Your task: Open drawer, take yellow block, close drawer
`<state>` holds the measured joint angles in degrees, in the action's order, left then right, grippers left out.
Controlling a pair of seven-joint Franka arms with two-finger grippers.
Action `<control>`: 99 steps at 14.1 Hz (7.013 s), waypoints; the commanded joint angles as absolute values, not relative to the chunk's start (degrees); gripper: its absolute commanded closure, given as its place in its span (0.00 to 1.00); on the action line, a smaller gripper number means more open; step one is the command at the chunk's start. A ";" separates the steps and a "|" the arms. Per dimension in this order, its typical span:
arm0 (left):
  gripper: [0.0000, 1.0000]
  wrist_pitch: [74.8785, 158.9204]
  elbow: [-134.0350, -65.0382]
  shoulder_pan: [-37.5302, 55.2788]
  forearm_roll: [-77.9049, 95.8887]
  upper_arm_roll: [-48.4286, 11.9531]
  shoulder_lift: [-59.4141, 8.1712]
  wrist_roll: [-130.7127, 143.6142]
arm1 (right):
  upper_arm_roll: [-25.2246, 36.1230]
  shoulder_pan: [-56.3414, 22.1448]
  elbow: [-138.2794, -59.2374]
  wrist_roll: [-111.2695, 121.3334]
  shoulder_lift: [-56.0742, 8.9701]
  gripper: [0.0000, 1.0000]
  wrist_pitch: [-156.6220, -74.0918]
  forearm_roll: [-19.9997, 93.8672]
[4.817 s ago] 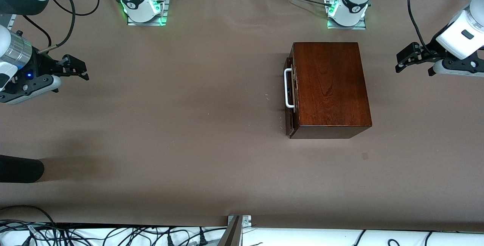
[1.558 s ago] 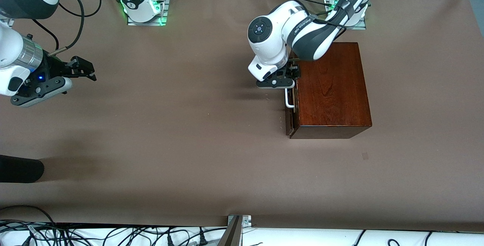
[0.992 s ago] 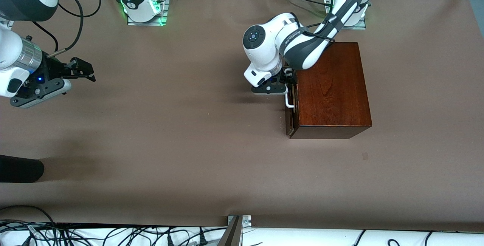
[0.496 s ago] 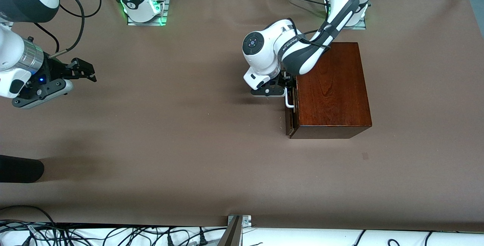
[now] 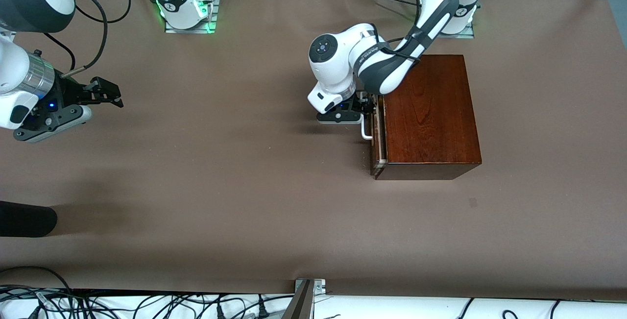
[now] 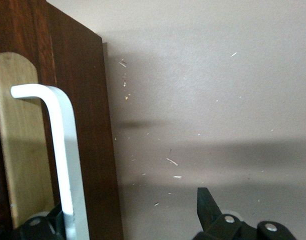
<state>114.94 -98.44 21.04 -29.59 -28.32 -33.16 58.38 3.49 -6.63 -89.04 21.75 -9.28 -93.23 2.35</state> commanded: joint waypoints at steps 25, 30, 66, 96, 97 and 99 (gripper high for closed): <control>0.00 89.94 -76.31 29.53 -29.63 -29.36 -36.40 56.71 | 2.99 -6.59 -87.28 8.37 -8.44 0.00 -92.20 3.16; 0.00 82.46 -75.23 24.46 -23.48 -29.00 -24.89 43.26 | 3.16 -6.59 -87.19 7.73 -8.35 0.00 -92.29 2.73; 0.00 96.86 -97.38 0.44 1.49 -4.83 0.79 2.37 | -3.96 -58.09 -63.98 13.01 -47.81 0.00 -121.46 -9.93; 0.00 89.83 -95.10 2.98 5.01 -10.97 -0.26 -6.13 | -2.73 -22.61 -77.40 10.01 -14.87 1.00 -98.70 2.02; 0.00 89.82 -95.01 3.16 5.01 -12.47 -1.39 -9.81 | -2.64 -19.72 -80.48 10.45 -13.03 1.00 -98.70 1.76; 0.00 89.65 -94.75 3.43 5.10 -15.37 -3.42 -20.34 | -2.64 -14.17 -84.27 13.95 -11.34 1.00 -98.79 1.32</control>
<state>90.98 -96.84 3.57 3.91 -13.45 -0.46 -10.59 -1.66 -18.91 -76.32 10.79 -16.19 -97.93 0.78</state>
